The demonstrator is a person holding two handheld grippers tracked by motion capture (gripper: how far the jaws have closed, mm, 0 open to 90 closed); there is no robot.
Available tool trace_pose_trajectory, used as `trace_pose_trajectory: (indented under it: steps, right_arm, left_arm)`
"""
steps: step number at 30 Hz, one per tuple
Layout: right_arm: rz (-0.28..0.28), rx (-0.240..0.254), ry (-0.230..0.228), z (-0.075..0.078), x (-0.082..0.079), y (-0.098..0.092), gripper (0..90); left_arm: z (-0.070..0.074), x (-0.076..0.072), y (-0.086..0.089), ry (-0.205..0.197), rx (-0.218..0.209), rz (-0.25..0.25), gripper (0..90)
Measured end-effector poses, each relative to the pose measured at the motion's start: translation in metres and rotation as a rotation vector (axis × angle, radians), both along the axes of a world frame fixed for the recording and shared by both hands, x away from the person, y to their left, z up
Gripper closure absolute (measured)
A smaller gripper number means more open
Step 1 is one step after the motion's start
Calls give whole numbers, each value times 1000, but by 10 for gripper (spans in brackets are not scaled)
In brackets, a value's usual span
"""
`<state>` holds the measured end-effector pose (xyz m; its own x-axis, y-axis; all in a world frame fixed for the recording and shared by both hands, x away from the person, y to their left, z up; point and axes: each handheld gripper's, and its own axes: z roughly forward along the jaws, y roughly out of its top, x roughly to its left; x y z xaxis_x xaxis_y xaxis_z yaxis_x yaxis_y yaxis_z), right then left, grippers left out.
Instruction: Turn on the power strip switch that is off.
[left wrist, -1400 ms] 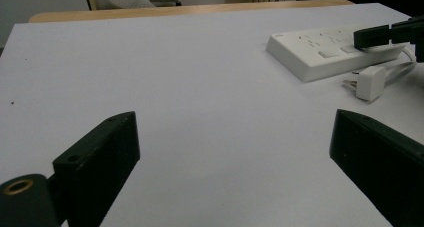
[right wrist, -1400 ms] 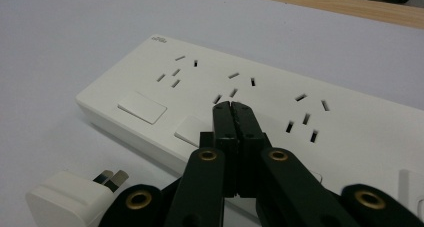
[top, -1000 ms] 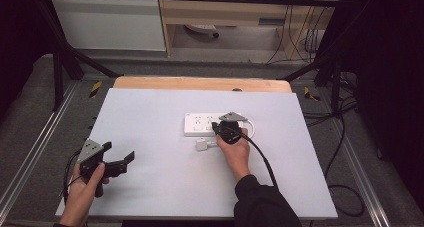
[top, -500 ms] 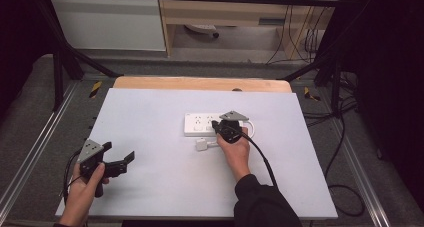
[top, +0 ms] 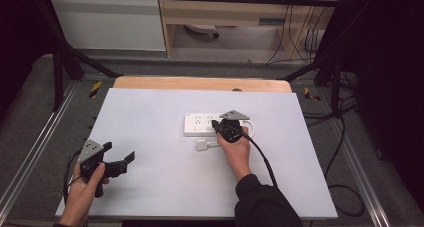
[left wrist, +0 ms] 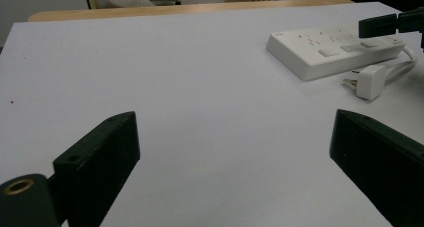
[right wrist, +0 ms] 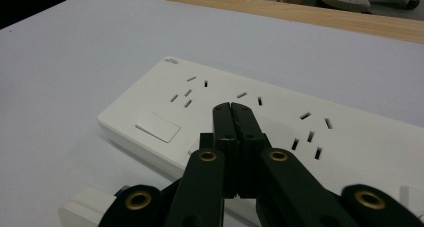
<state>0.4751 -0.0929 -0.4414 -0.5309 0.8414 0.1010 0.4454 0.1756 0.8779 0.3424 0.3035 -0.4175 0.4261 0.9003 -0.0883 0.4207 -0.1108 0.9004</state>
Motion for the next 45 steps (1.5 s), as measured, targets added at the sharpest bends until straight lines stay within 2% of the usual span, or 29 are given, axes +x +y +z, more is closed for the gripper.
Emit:
trace_pose_trajectory:
  steps: [18, 39, 45]
  right_arm:
    - [4, 23, -2, 10, 0, -9, 856]
    - [-7, 46, 17, 24, 0, -24, 655]
    - [-25, 61, 32, 30, 1, -32, 526]
  left_arm:
    - [-1, 0, 0, 4, 4, -2, 57]
    - [-1, 1, -1, 9, 1, -6, 57]
    - [-2, 1, 0, 10, 1, -5, 57]
